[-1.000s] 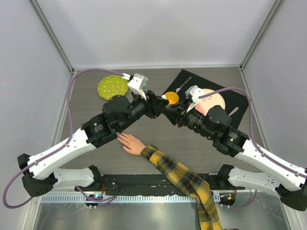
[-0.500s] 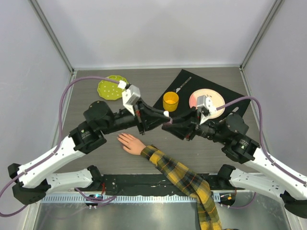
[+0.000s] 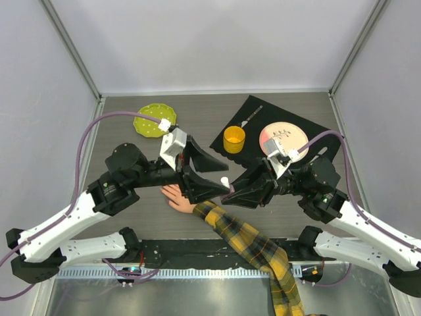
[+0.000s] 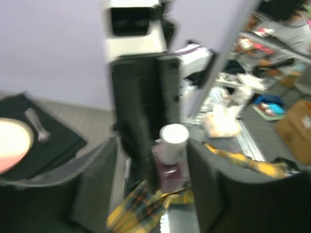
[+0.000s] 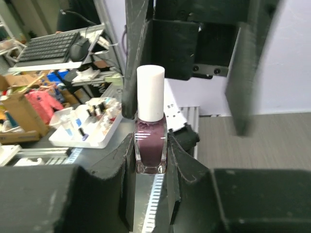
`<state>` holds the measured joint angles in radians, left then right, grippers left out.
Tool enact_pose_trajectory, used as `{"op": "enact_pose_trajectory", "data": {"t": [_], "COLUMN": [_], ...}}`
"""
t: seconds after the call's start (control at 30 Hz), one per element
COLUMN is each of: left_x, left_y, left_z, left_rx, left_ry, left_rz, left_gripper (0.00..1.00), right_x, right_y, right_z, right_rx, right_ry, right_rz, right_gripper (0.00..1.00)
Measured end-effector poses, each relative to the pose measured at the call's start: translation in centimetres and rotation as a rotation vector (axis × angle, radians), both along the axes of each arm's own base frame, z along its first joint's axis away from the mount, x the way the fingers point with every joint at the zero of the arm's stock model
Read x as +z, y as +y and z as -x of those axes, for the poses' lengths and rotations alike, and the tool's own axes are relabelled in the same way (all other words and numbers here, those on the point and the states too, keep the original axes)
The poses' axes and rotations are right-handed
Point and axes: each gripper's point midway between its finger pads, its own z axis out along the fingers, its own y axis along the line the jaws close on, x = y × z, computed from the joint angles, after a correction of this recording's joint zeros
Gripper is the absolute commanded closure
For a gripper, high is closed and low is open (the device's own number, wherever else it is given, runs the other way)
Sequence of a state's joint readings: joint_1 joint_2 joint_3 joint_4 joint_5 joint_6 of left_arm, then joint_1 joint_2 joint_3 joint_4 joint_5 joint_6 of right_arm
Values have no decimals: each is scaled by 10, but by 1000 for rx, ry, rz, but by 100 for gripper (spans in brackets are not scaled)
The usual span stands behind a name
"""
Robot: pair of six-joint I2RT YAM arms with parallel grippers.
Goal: Paint the nails
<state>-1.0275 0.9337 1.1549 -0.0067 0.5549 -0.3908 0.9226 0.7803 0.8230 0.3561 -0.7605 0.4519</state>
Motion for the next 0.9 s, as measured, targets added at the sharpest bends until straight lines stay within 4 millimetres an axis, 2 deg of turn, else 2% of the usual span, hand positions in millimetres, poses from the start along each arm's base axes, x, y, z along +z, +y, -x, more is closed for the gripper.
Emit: {"op": "enact_pose_trajectory", "data": {"t": [0.07, 0.1, 0.2, 0.33, 0.37, 0.4, 0.47, 0.57, 0.67, 0.8, 0.9], "left_x": [-8, -11, -15, -7, -5, -5, -2, -1, -10, -40, -51], "left_y": [3, 6, 25, 55, 61, 65, 69, 60, 43, 18, 11], "left_z": [-18, -26, -55, -84, -91, -97, -103, -114, -126, -142, -146], "left_rx": [111, 161, 370, 599, 654, 690, 730, 754, 765, 772, 773], "left_ry": [32, 48, 77, 110, 120, 128, 139, 144, 149, 153, 151], "left_rz": [-39, -53, -74, -34, -22, -17, -3, -15, -55, -153, -184], "left_gripper": [8, 1, 1, 15, 21, 31, 35, 36, 39, 41, 44], "right_x": [-2, -4, -9, -18, -22, -25, -34, -45, -50, -51, -51], "right_y": [1, 2, 5, 7, 7, 7, 6, 3, 1, -2, -3], "right_z": [-7, -12, -40, -82, -94, -104, -121, -137, -146, -152, -153], "right_rx": [-40, -75, -224, -427, -483, -529, -607, -689, -734, -766, -777], "right_ry": [-18, -21, -30, -29, -27, -26, -24, -25, -27, -33, -36], "right_rz": [16, 29, 68, 136, 157, 175, 213, 257, 279, 284, 285], "right_gripper": [99, 99, 99, 99, 99, 99, 99, 99, 99, 99, 99]}}
